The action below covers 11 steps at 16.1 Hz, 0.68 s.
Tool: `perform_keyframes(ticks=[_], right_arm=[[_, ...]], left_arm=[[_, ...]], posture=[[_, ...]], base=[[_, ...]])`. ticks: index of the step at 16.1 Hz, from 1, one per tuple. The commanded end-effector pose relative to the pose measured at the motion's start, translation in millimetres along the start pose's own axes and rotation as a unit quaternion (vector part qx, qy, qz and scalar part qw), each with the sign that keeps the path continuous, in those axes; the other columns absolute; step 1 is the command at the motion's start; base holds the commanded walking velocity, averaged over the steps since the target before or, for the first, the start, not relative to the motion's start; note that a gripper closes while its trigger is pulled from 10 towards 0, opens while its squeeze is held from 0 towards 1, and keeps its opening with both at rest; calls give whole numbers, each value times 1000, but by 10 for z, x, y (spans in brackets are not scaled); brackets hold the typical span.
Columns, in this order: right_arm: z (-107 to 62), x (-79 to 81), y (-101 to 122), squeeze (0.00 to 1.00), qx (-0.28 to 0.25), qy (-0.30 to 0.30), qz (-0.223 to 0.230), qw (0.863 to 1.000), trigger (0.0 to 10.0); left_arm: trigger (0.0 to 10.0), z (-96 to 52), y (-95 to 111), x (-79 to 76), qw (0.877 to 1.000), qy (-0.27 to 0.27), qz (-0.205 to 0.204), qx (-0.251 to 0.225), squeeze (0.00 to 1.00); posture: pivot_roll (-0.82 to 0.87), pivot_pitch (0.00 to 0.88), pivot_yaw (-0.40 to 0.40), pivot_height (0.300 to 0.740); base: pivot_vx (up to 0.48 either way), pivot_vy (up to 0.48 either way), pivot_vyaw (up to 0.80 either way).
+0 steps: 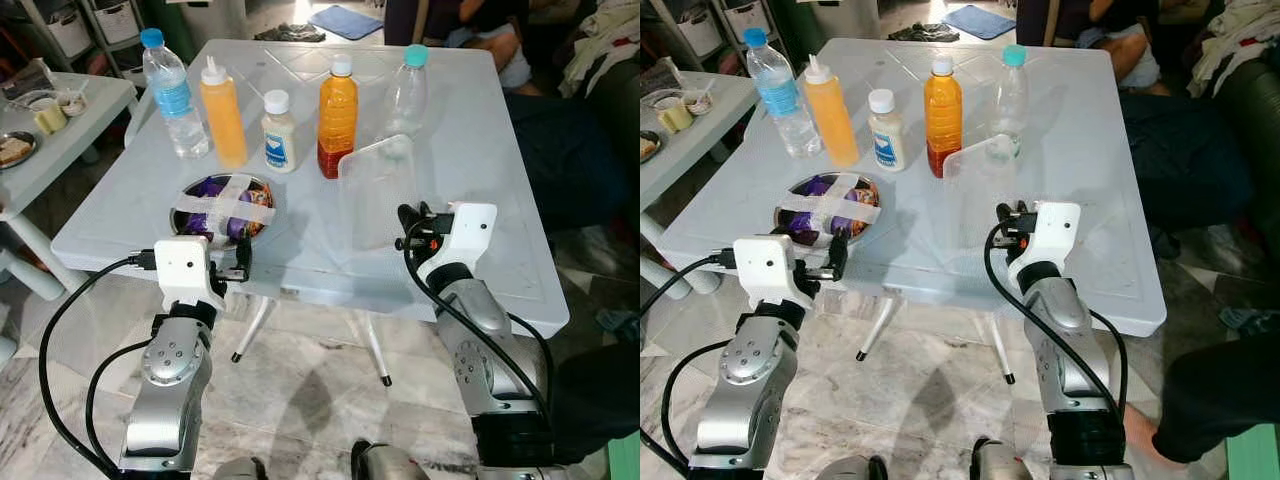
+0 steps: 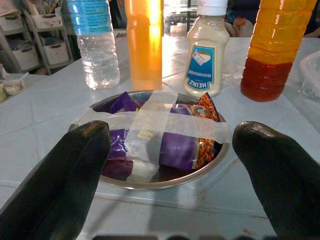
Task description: Restocking fridge
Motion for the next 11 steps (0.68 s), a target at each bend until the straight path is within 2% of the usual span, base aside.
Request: perform_keyframes(ticks=[1,8,11], right_arm=[[-24,-65,-155,0,31,-13,-6,999,10000],[-22,-47,-107,0,13,-5,-13,1000,10000],[-39,-29,-80,0,4,5,-20,1000,10000]], left_arm=[[10000,-13,-43,17,1000,2,1,9,0],[10000,-13,-51,23,1000,4,1,10,0],[10000,-64,-95,70,1000,9,5,17,0]], posture=[[-56,90,57,740],[-52,82,50,740],[-53,76,50,740]], base=[[-277,0,0],[-372,0,0],[-374,0,0]])
Point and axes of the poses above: a point about 5 cm out from each wrist's last joint towards the gripper, its own z axis pointing out of the wrist towards the gripper, its own y axis along the axis of the wrist's last joint, x = y × z, the point moved 4 cm from there along z, pointing out of the wrist towards the gripper, and after that the axes turned 2 degrees about z, right-handed, at the moved point
